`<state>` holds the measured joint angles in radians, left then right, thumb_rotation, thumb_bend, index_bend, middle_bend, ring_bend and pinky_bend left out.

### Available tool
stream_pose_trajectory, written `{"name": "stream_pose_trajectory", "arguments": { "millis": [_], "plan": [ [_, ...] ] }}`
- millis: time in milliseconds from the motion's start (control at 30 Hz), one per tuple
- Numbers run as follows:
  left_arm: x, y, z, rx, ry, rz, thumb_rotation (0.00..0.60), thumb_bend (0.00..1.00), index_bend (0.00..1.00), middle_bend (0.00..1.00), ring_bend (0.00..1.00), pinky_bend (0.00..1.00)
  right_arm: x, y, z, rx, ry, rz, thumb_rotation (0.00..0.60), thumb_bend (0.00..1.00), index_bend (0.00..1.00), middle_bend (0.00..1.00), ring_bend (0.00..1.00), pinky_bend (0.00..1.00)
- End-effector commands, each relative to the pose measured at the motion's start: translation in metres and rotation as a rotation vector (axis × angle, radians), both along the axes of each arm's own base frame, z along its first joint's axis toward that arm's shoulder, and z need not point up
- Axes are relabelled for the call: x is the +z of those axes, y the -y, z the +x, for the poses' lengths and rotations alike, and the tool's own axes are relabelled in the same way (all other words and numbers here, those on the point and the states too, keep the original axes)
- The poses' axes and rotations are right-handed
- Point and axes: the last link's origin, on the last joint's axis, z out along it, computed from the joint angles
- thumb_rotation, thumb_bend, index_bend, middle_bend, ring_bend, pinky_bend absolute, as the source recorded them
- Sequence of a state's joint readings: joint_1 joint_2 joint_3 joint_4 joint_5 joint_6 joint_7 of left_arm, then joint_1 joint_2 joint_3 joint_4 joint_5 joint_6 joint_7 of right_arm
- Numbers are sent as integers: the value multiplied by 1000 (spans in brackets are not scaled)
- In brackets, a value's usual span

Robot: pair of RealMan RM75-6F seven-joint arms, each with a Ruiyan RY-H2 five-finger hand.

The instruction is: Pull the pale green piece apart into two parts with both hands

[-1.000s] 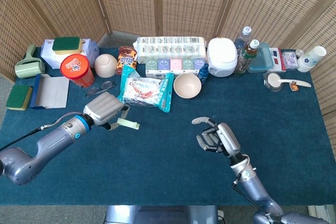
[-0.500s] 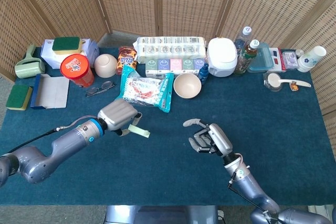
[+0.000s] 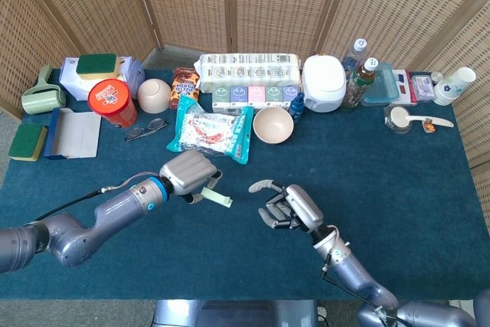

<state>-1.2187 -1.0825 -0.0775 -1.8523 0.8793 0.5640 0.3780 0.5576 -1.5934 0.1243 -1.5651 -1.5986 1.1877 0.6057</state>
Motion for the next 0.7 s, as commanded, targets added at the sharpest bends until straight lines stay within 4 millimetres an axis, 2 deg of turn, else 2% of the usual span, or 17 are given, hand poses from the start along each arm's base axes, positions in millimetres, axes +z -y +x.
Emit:
{"name": "stream_pose_trajectory", "arguments": {
  "millis": [33, 267, 700],
  "plan": [
    [-3, 0, 2, -1, 0, -2, 600, 425, 766, 1000, 1000, 1000, -3, -1, 7, 17, -3, 9, 600, 461, 336, 970, 1000, 1000],
    [-8, 2, 8, -2, 4, -12, 600, 425, 766, 1000, 1000, 1000, -8, -4, 17, 38, -23, 22, 600, 461, 337, 970, 1000, 1000],
    [-11, 3, 9, 6, 8, -17, 600, 425, 765, 1000, 1000, 1000, -14, -3, 20, 38, -36, 33, 600, 461, 371, 969, 1000, 1000]
  ]
}}
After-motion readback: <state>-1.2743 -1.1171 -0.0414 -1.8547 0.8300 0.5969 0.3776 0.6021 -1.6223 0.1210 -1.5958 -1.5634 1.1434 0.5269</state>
